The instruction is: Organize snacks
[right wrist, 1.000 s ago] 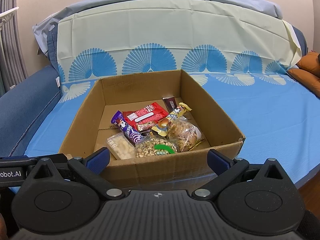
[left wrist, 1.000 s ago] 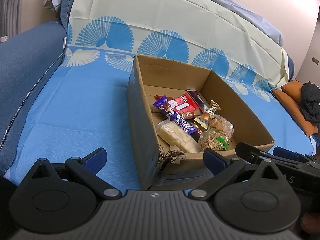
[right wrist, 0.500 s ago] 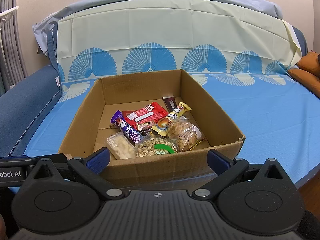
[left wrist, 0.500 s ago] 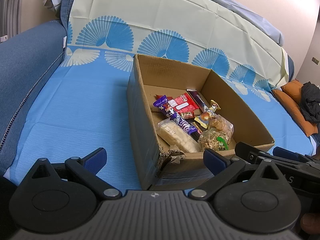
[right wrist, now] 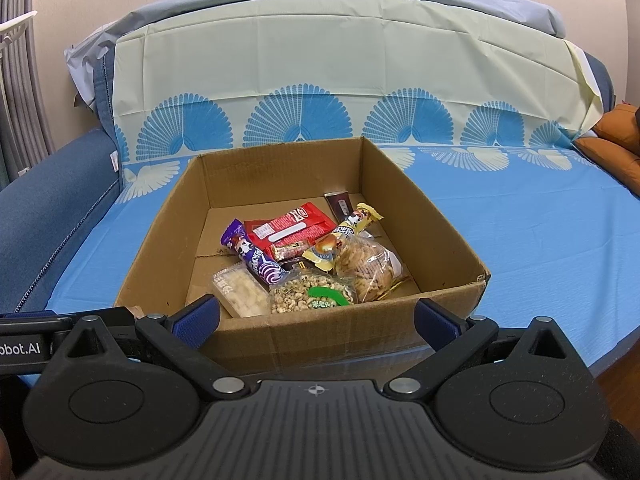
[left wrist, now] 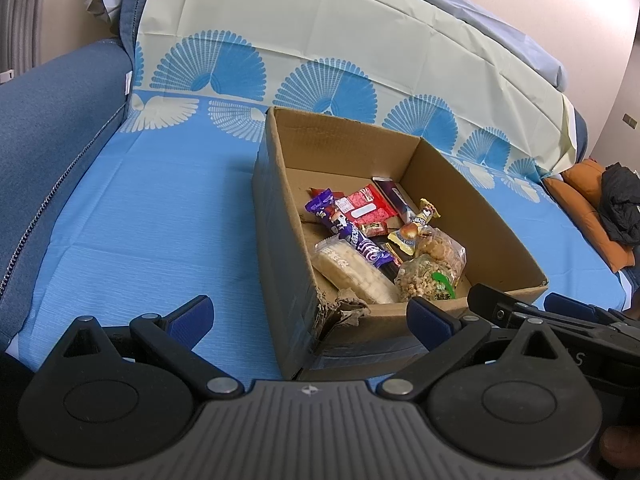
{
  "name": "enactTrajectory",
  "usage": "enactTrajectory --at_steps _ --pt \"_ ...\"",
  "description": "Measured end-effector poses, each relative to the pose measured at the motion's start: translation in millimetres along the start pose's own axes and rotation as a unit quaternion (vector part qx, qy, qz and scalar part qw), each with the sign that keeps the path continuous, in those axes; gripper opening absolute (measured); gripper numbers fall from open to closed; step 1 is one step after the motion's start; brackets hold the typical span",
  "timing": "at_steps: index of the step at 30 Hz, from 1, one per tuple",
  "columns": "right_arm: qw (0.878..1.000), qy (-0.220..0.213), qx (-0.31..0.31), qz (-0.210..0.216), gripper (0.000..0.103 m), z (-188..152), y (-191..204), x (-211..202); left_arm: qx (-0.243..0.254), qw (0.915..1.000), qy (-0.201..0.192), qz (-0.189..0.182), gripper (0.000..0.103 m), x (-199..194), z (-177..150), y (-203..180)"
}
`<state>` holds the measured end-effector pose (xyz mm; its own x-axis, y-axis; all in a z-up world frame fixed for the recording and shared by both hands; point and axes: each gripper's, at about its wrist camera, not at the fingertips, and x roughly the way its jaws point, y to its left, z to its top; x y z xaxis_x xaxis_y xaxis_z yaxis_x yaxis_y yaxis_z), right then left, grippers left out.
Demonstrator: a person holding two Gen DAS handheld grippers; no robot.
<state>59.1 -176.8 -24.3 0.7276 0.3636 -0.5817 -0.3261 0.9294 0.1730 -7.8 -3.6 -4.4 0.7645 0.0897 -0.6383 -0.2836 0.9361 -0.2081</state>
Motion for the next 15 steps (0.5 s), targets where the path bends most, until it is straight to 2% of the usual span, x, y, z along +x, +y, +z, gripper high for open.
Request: enactTrajectory --at_steps 15 --pt "1.000 0.002 0.000 -0.001 0.102 -0.5 -1.6 0.0 0.000 1.0000 0.000 -0.003 0.103 0.1 -0.9 -1.3"
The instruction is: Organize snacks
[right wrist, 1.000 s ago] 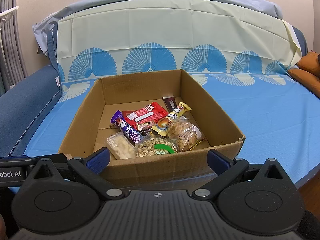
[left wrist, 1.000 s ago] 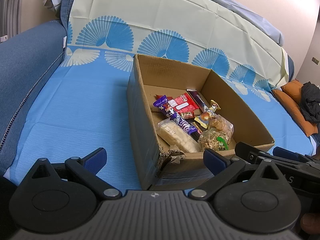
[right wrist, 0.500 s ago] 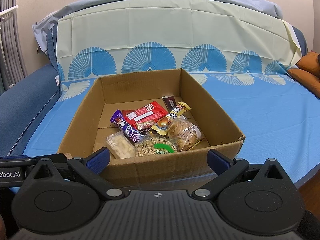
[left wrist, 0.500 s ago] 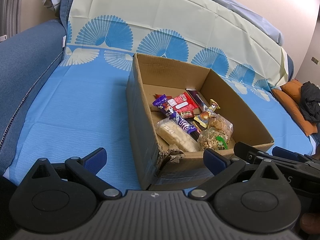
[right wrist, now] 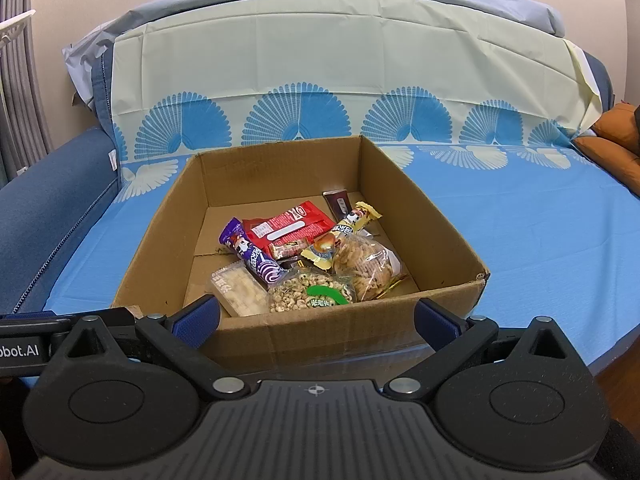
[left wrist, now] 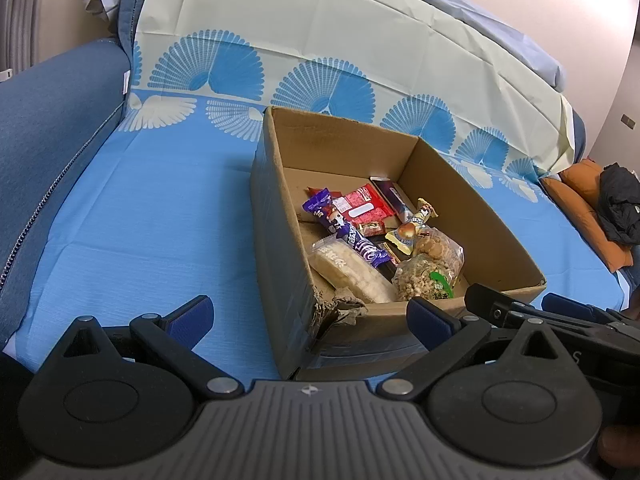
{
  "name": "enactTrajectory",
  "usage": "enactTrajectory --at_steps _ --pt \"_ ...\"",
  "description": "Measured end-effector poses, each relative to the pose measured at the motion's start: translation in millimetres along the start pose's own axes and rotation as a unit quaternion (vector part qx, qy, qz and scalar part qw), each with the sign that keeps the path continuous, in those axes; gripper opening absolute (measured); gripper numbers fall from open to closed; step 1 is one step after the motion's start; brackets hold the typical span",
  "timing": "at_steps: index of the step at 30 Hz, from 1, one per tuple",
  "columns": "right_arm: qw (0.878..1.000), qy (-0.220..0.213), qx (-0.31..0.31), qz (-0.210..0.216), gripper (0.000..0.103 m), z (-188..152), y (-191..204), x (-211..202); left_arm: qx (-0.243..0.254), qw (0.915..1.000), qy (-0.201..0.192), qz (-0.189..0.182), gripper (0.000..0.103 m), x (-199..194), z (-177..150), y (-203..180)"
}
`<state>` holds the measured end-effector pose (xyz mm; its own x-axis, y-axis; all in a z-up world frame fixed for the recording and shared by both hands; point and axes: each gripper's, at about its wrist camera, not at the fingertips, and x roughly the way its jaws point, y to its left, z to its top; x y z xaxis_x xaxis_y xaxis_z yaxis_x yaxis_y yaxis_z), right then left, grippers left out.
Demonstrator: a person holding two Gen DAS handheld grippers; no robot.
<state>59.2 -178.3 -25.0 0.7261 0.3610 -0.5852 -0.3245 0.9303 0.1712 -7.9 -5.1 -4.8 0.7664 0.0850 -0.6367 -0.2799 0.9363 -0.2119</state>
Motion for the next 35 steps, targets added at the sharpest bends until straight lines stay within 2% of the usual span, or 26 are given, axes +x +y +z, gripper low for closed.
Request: enactTrajectory --at_steps 35 --pt "1.000 0.019 0.013 -0.003 0.102 4.3 0.1 11.0 0.008 1.0000 -0.001 0.003 0.103 7.5 10.6 -5.7"
